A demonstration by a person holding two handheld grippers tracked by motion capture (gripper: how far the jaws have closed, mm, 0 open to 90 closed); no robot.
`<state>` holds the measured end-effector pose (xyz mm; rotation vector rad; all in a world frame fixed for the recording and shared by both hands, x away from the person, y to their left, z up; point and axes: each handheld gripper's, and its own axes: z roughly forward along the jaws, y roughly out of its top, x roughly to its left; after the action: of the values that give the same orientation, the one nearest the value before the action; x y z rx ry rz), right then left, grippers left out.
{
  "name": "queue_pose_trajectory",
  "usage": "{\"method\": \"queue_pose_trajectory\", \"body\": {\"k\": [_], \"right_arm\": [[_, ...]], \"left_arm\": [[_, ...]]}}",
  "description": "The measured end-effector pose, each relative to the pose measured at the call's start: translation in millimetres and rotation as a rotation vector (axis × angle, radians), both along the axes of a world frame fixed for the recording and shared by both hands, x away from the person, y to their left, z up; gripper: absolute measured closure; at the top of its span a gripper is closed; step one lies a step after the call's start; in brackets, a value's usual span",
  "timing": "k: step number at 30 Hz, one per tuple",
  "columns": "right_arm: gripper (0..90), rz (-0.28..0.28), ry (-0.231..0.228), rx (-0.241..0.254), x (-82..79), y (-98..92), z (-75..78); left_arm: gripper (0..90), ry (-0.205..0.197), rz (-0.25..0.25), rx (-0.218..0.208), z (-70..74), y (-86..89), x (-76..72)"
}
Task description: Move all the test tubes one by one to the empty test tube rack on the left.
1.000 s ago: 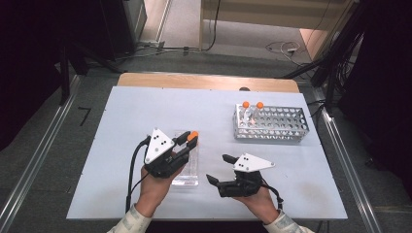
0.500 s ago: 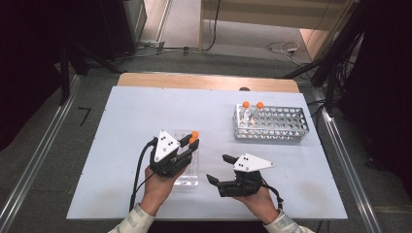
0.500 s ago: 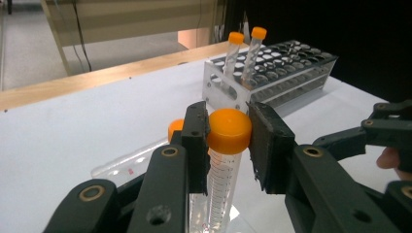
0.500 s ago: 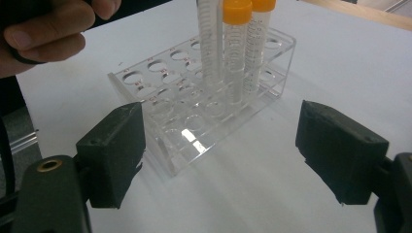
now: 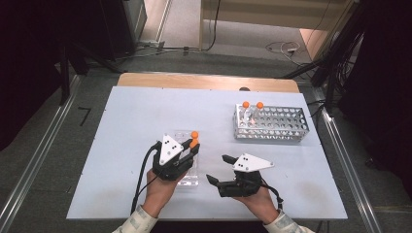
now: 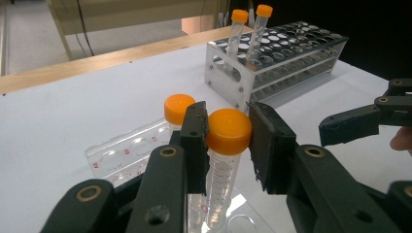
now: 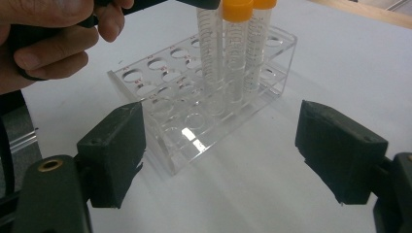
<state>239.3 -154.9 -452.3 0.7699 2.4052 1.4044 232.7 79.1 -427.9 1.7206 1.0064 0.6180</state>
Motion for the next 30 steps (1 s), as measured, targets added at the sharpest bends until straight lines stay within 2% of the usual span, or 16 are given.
{"method": "queue_pose_trajectory", "body": {"k": [8, 10, 15, 17, 19, 24, 26, 30], "right_arm": [[17.2, -0.007, 0.005, 0.001, -0.2, -0.3, 0.1], [17.2, -0.009, 0.002, 0.002, 0.0, -0.8, 0.5], [18.2, -0.033, -0.014, -0.002, 3.1, -4.7, 1.6], [18.7, -0.058, -0.017, -0.005, 5.2, -6.9, 2.1], [19.4, -0.089, -0.023, -0.004, 8.3, -9.7, 2.5], [20.8, -0.196, -0.049, -0.021, 20.6, -18.0, 4.0], [20.9, -0.249, -0.049, -0.016, 27.7, -22.6, 6.6], [22.4, -0.363, -0.079, -0.025, 41.3, -33.2, 12.3]], "left_arm": [[67.0, 0.003, -0.005, -0.018, 1.2, 0.9, -1.0], [63.6, 0.008, -0.012, -0.031, 2.5, 2.4, -1.4], [43.2, 0.011, -0.001, -0.045, 7.1, 5.7, -5.0], [34.9, 0.013, 0.014, -0.05, 8.7, 7.3, -6.6], [30.3, 0.016, 0.021, -0.05, 9.8, 9.3, -8.2], [29.5, 0.008, 0.029, -0.055, 11.6, 14.1, -11.9], [29.5, 0.008, 0.033, -0.05, 11.4, 16.4, -12.6], [29.6, 0.011, 0.04, -0.057, 11.0, 20.8, -12.9]]}}
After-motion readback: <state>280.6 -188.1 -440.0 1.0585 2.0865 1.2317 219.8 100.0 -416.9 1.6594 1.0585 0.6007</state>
